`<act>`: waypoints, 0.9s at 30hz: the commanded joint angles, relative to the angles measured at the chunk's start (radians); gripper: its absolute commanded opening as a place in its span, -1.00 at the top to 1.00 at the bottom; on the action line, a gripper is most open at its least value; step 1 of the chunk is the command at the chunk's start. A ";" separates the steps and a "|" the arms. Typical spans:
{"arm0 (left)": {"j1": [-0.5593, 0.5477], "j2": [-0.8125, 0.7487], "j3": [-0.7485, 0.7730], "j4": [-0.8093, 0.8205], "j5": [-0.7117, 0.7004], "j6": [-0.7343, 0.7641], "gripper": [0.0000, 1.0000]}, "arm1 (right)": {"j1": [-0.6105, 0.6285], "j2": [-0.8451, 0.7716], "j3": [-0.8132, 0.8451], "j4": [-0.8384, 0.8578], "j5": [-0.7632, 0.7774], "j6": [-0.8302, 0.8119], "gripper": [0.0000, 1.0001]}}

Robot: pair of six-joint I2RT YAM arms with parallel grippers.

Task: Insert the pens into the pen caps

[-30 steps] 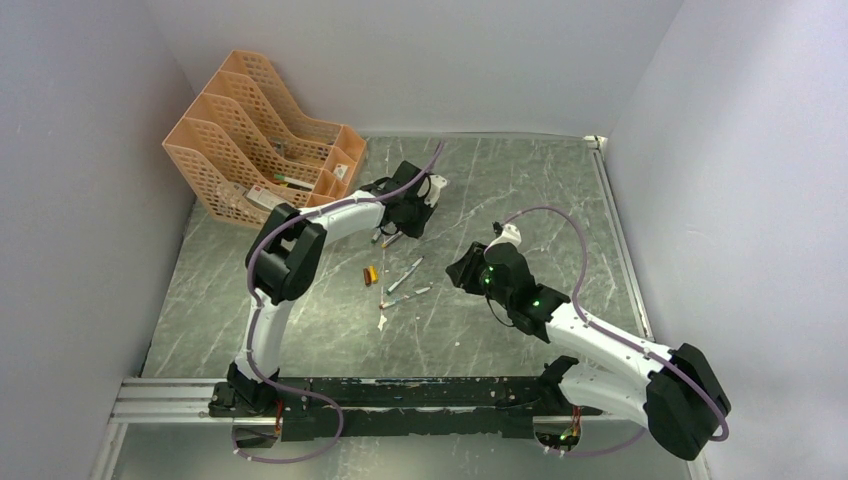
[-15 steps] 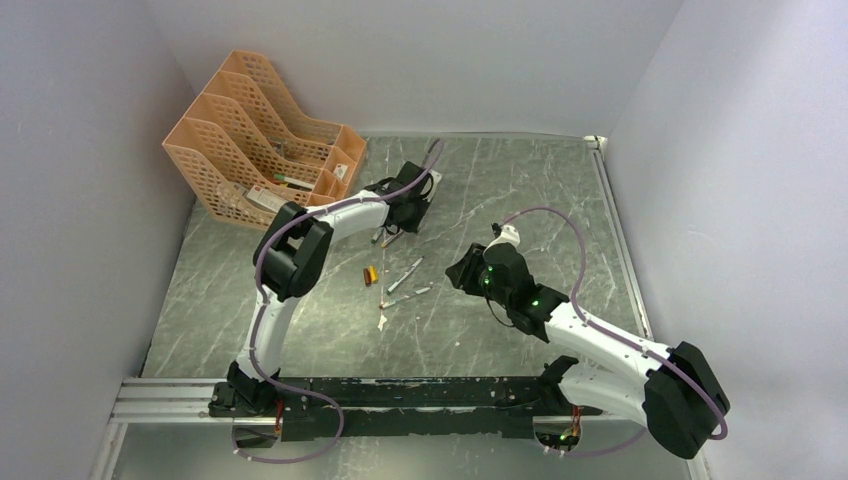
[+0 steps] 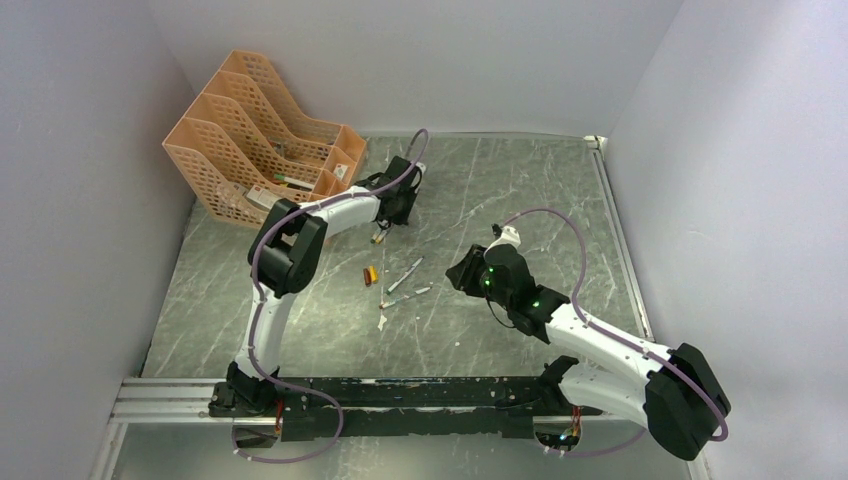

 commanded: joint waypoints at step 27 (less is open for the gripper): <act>-0.218 -0.675 -0.666 0.186 0.370 0.164 -0.50 | -0.189 -0.080 0.111 -0.308 0.276 -0.077 -0.47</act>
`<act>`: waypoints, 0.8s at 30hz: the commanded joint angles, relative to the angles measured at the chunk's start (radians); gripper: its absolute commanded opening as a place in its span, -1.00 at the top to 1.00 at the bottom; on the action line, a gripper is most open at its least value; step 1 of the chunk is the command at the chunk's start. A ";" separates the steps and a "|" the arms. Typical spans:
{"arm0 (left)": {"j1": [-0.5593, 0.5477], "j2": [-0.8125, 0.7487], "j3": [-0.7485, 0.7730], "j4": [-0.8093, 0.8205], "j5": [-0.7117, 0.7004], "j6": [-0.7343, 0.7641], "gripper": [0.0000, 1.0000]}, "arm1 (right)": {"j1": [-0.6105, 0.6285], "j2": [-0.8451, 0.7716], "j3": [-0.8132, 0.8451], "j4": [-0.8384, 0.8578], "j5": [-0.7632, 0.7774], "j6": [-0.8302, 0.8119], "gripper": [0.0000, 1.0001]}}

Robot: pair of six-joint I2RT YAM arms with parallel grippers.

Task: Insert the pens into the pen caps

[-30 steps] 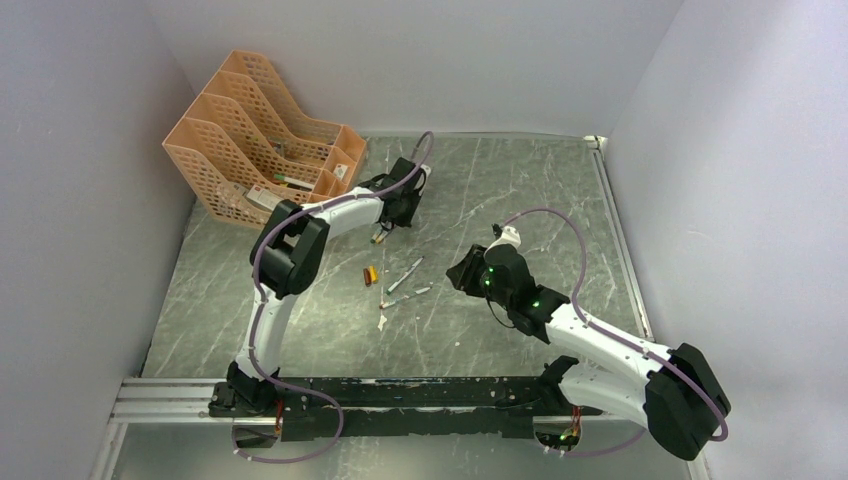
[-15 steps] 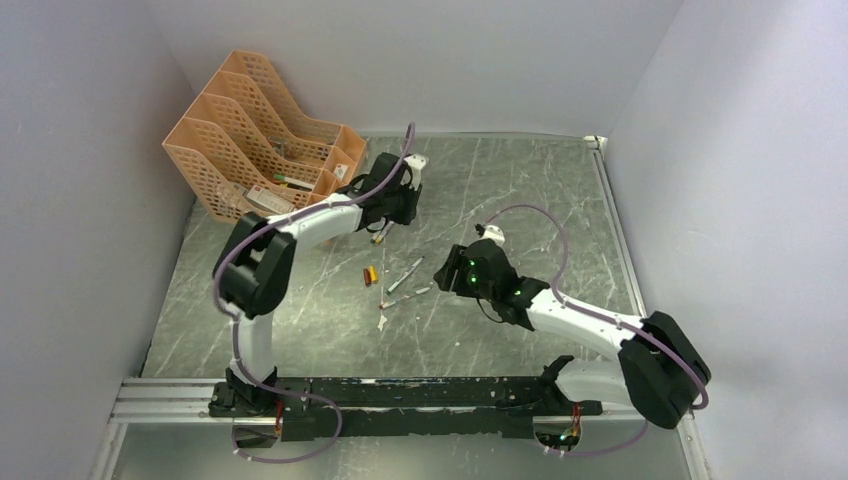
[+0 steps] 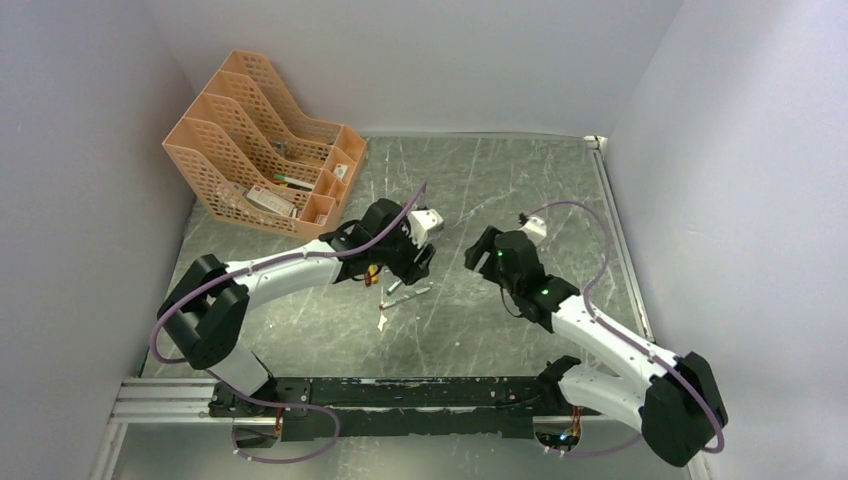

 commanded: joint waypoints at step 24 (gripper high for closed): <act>-0.105 0.157 -0.046 -0.079 -0.158 -0.009 -0.07 | -0.167 -0.138 -0.036 -0.112 -0.055 -0.108 -0.39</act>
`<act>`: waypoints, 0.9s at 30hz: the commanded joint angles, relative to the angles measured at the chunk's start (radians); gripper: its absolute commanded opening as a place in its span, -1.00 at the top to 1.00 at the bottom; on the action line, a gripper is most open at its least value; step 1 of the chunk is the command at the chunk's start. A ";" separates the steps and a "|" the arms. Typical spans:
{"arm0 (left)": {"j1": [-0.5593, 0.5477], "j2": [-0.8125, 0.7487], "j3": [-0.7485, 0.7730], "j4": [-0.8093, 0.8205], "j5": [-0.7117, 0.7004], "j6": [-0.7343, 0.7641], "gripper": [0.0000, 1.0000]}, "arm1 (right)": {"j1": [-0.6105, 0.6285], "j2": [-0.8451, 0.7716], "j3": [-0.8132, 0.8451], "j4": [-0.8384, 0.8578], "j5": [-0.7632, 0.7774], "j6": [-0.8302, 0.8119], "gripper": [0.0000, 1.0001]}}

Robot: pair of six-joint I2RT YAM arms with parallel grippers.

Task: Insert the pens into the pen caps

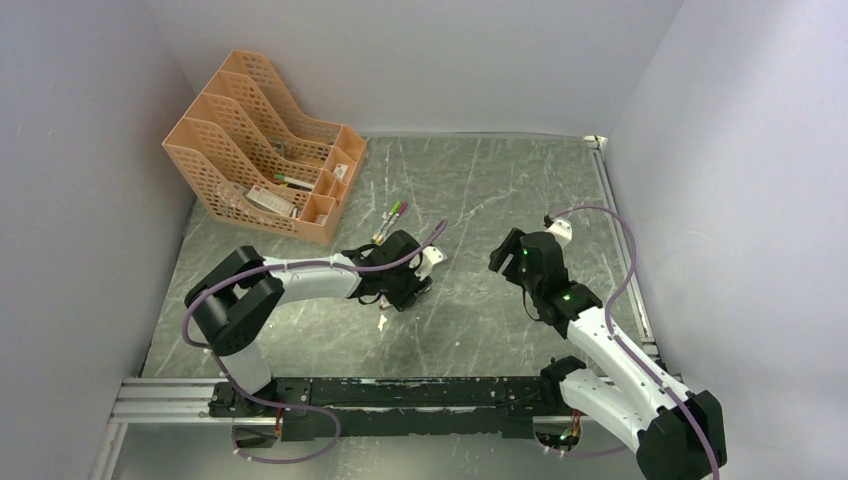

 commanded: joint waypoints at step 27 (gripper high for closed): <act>-0.076 -0.150 -0.005 0.355 0.157 -0.201 0.87 | -0.023 -0.054 -0.177 0.475 -0.421 0.198 -0.35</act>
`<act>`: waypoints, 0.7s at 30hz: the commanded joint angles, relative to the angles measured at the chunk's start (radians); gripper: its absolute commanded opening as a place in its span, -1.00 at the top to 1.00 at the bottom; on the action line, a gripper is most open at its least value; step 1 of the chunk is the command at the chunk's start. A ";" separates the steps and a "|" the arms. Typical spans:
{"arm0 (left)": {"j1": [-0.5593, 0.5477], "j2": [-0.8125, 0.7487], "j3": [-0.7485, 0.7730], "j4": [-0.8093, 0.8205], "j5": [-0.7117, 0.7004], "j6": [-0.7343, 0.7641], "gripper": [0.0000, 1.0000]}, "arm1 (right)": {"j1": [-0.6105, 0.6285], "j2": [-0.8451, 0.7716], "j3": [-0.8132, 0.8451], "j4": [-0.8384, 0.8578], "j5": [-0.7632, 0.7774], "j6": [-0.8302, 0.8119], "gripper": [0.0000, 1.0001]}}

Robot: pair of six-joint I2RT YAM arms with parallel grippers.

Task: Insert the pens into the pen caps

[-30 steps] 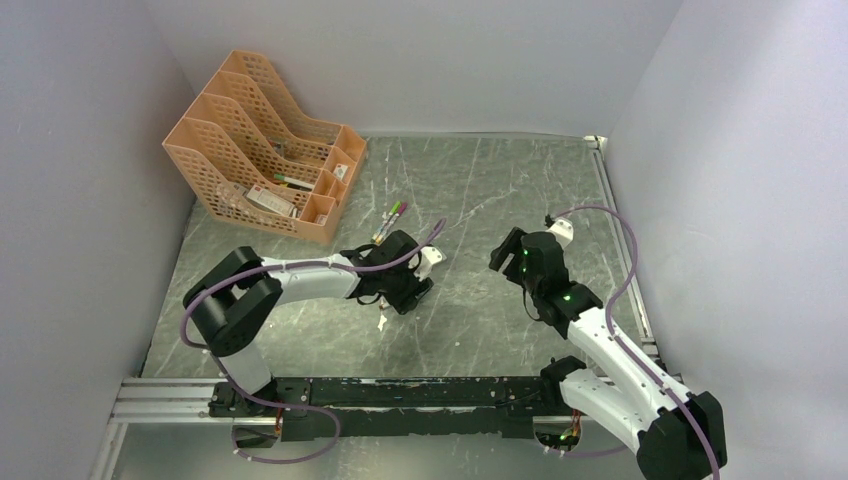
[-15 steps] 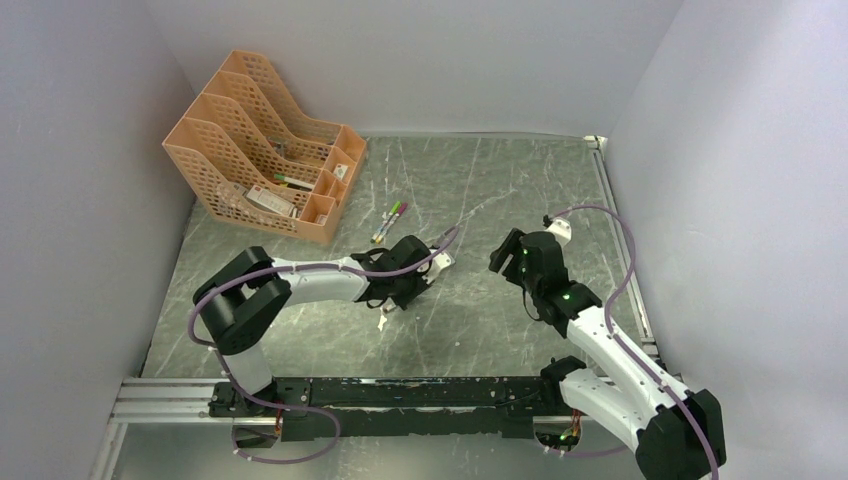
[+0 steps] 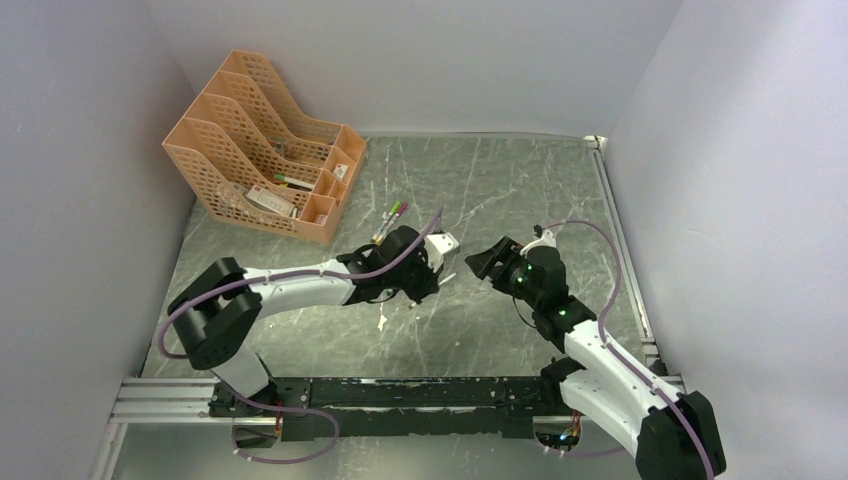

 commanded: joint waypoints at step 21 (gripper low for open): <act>-0.011 0.019 0.096 0.271 -0.033 -0.194 0.86 | 0.030 0.099 0.105 0.155 -0.098 -0.012 0.65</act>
